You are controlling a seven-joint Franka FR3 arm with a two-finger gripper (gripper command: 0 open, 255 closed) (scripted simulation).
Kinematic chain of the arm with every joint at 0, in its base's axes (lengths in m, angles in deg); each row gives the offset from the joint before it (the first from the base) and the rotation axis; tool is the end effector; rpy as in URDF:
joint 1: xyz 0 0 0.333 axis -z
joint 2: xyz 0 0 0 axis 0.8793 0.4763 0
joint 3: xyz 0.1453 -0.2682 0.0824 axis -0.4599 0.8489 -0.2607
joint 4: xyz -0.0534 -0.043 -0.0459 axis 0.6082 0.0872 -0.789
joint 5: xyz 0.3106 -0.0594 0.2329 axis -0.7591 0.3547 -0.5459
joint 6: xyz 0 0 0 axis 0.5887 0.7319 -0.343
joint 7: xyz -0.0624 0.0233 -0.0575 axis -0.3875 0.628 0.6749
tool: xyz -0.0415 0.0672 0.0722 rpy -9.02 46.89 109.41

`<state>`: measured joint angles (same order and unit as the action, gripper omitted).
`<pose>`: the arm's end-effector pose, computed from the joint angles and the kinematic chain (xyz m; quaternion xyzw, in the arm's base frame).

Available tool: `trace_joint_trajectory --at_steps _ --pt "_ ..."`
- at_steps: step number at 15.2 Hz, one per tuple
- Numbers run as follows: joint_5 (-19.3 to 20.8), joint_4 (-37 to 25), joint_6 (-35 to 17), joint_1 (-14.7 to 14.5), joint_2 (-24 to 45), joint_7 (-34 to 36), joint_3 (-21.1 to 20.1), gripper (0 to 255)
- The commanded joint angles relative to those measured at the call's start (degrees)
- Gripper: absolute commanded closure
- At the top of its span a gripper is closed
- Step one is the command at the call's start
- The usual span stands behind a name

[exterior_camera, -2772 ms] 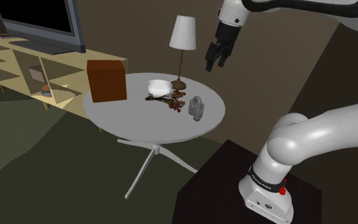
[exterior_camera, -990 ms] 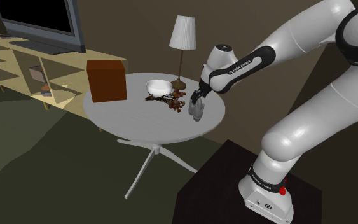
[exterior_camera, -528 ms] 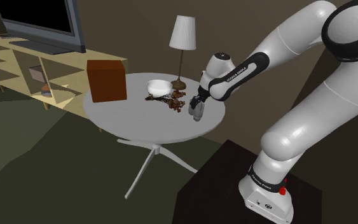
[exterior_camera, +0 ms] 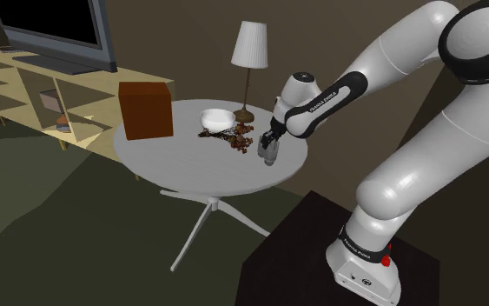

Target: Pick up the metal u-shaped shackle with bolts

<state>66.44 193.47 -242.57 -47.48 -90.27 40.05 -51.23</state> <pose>0.4068 -0.1110 0.3446 0.9806 -0.0315 0.1666 0.0981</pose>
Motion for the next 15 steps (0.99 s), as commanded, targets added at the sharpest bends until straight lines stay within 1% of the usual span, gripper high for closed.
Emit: trace_joint_trajectory --at_steps 1,2,8,15 --pt "0.01 0.04 -0.02 0.04 0.11 0.0 0.04 255" --pt "0.05 -0.02 -0.04 0.05 0.19 0.08 -0.02 255" --pt "-2.58 -1.57 5.72 -1.58 -4.05 -2.35 0.78 255" --pt "-4.58 -4.1 12.28 -2.81 -8.1 -4.29 1.21 255"
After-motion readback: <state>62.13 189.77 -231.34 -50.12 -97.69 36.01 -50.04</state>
